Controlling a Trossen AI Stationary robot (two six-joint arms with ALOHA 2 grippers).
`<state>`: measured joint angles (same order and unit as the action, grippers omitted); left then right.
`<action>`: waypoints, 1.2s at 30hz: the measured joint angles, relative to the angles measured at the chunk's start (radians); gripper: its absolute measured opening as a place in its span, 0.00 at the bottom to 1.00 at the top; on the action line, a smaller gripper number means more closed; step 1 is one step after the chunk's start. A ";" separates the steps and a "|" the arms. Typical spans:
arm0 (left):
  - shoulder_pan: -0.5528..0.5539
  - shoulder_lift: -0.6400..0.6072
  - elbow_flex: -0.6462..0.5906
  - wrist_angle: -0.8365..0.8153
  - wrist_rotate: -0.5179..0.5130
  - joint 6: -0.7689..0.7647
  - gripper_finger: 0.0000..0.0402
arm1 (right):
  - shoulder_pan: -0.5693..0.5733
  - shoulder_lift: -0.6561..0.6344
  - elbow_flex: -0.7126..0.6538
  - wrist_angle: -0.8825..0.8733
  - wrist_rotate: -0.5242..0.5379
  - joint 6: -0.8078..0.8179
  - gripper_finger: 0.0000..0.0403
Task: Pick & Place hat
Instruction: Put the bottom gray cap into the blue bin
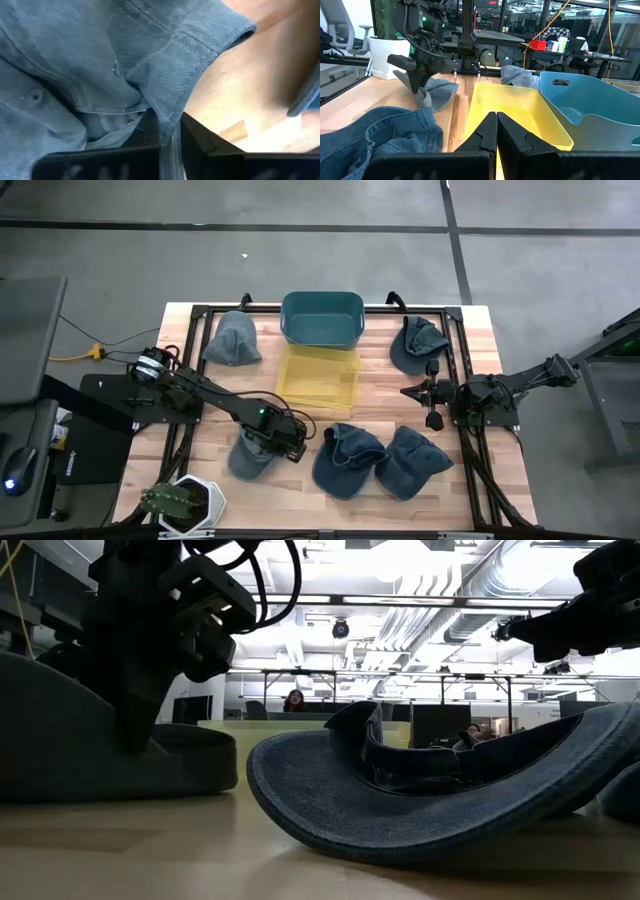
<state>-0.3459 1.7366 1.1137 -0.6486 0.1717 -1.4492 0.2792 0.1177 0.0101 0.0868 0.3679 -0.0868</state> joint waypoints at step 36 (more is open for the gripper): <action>-0.001 0.000 0.333 -0.305 -0.069 0.234 0.00 | 0.000 0.000 0.000 0.000 0.000 0.000 0.00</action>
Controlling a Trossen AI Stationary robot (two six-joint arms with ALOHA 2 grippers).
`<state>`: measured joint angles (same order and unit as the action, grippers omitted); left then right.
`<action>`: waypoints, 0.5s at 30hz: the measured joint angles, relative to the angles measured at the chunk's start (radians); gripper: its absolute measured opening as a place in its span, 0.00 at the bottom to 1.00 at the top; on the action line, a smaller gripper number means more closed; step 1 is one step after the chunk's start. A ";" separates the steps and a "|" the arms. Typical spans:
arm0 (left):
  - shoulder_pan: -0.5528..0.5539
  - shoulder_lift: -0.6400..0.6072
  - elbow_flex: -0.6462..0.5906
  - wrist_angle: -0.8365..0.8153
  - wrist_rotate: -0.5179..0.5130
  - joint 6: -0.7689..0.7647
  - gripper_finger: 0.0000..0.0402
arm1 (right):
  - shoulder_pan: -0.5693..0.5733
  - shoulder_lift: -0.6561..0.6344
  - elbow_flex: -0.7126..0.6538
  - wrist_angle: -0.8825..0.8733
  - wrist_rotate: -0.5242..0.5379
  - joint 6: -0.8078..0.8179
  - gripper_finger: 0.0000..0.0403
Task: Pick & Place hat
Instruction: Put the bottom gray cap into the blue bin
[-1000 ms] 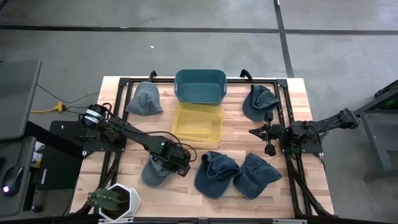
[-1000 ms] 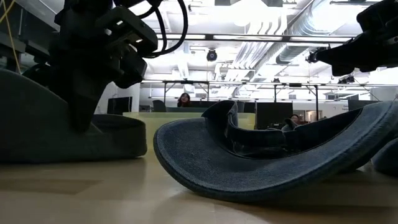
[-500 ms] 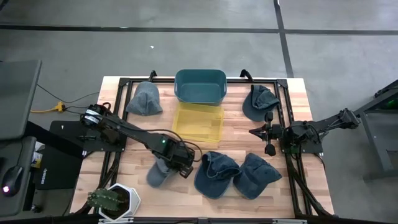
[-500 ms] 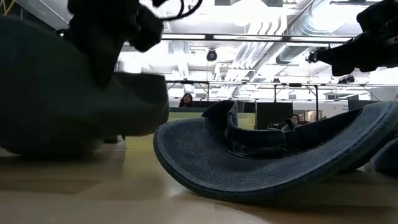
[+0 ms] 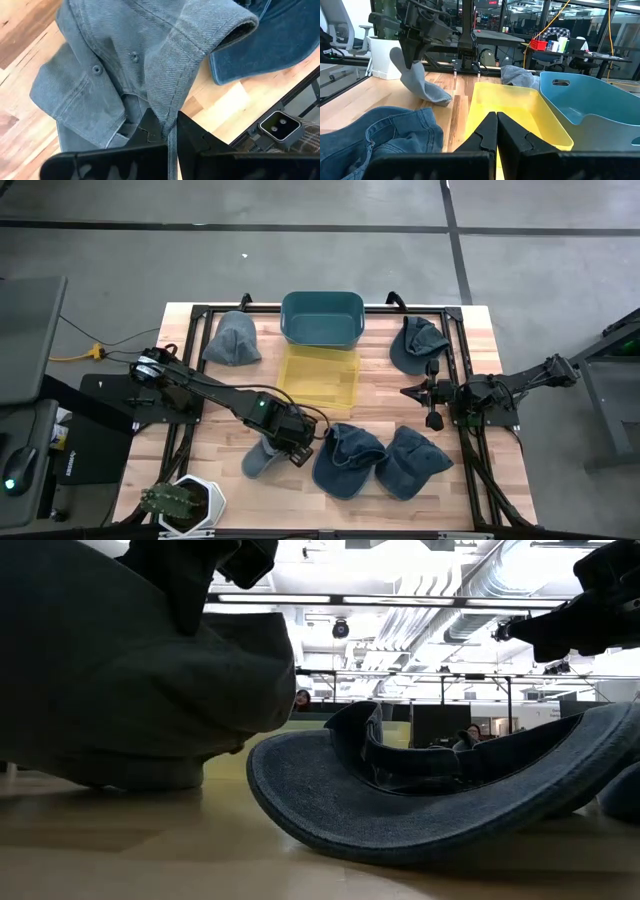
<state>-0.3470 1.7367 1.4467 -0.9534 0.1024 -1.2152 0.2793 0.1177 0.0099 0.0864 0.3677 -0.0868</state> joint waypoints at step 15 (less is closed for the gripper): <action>0.000 0.000 0.000 0.000 0.013 0.015 0.00 | 0.000 0.000 0.000 0.000 0.000 0.000 0.00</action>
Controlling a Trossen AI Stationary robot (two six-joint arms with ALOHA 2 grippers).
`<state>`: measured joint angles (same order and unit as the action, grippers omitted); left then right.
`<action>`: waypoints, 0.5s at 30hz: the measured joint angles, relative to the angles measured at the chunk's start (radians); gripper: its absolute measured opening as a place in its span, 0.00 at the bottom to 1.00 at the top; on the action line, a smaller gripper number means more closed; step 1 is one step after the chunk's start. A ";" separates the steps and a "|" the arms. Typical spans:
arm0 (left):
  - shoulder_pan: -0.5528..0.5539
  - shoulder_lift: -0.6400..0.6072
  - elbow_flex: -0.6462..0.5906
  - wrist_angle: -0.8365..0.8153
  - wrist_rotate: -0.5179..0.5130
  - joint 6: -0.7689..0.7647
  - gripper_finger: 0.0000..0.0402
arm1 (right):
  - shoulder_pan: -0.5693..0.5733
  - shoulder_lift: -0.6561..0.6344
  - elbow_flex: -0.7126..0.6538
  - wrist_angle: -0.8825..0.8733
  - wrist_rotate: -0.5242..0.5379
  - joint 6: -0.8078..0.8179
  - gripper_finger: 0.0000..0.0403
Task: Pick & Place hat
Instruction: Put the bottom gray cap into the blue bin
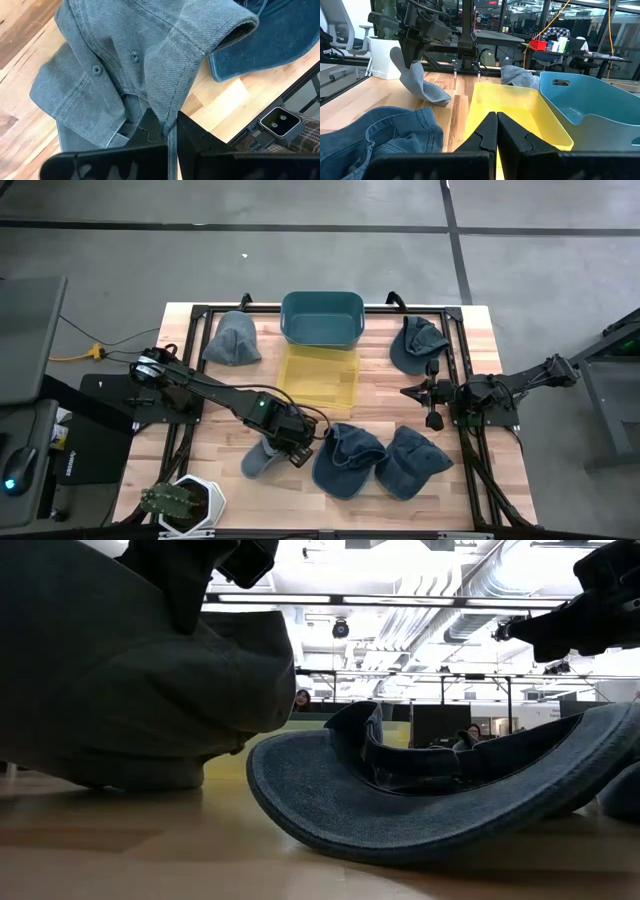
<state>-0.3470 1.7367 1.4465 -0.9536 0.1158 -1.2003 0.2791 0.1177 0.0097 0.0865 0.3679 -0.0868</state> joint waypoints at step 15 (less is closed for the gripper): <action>0.000 0.000 0.000 -0.023 0.007 0.000 0.00 | 0.000 0.000 0.000 0.000 0.000 0.000 0.00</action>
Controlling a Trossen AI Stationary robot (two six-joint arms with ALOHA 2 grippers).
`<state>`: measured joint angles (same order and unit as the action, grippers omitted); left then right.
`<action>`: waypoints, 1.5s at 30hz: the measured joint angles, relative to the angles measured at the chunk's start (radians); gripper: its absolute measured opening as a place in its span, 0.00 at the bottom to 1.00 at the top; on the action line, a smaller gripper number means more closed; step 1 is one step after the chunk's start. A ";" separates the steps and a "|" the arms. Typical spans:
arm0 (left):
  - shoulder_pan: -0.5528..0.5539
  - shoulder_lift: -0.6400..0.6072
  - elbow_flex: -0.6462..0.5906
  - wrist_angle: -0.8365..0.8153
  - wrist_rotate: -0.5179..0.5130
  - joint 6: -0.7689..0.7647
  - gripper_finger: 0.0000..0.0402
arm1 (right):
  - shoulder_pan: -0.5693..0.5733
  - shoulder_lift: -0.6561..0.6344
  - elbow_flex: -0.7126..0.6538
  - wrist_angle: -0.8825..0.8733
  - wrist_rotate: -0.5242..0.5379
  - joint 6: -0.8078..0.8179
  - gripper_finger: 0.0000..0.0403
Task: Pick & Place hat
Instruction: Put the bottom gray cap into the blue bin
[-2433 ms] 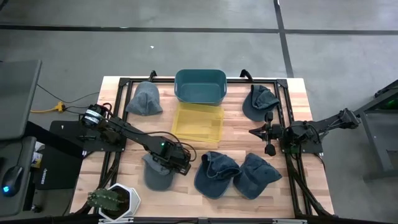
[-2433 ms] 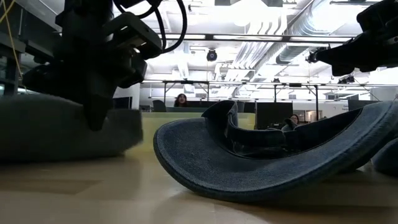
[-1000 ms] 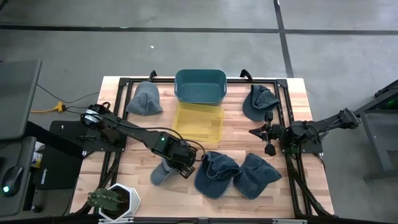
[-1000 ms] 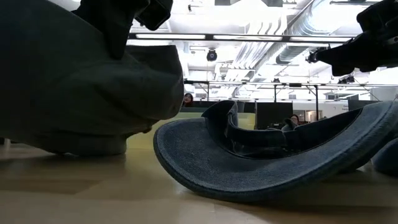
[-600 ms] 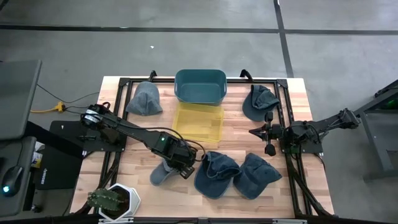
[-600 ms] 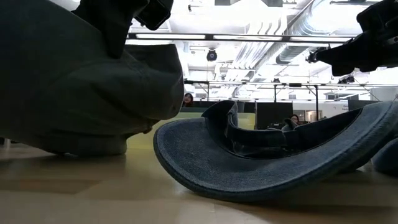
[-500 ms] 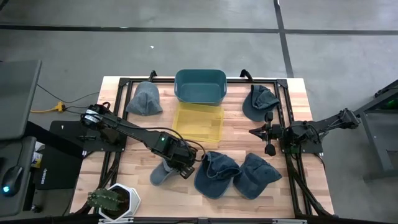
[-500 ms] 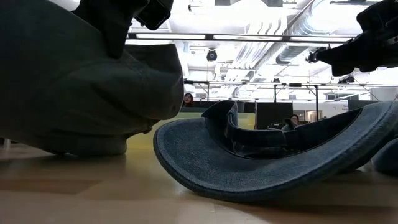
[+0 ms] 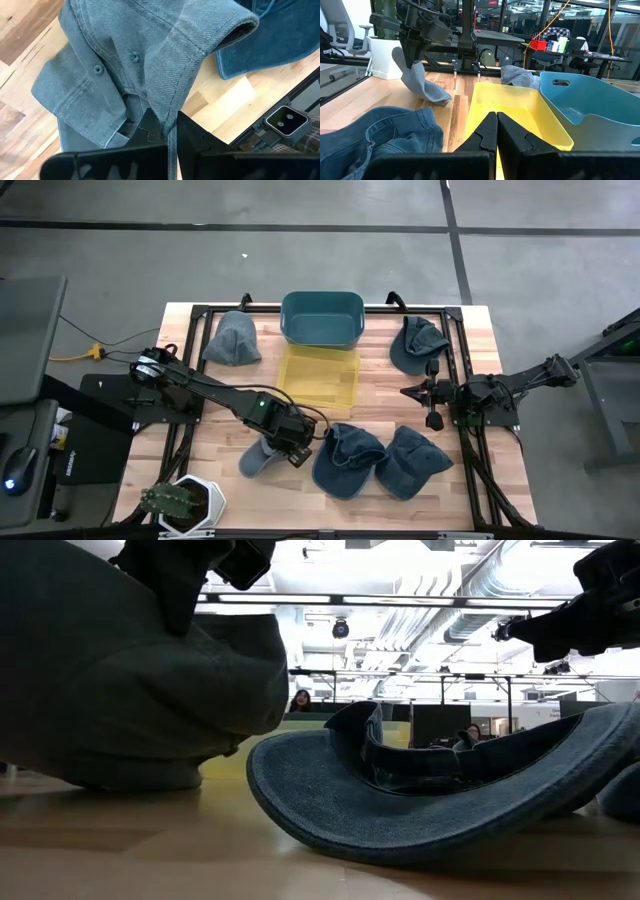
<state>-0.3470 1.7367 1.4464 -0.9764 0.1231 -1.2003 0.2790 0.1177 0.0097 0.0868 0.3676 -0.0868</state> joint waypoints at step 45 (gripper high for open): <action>0.073 0.000 0.570 -0.373 -0.483 0.549 0.00 | 0.000 0.000 0.000 0.000 0.000 0.000 0.00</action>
<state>-0.2737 1.7363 2.0159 -1.3492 -0.3600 -0.6513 0.2791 0.1176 0.0097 0.0864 0.3679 -0.0868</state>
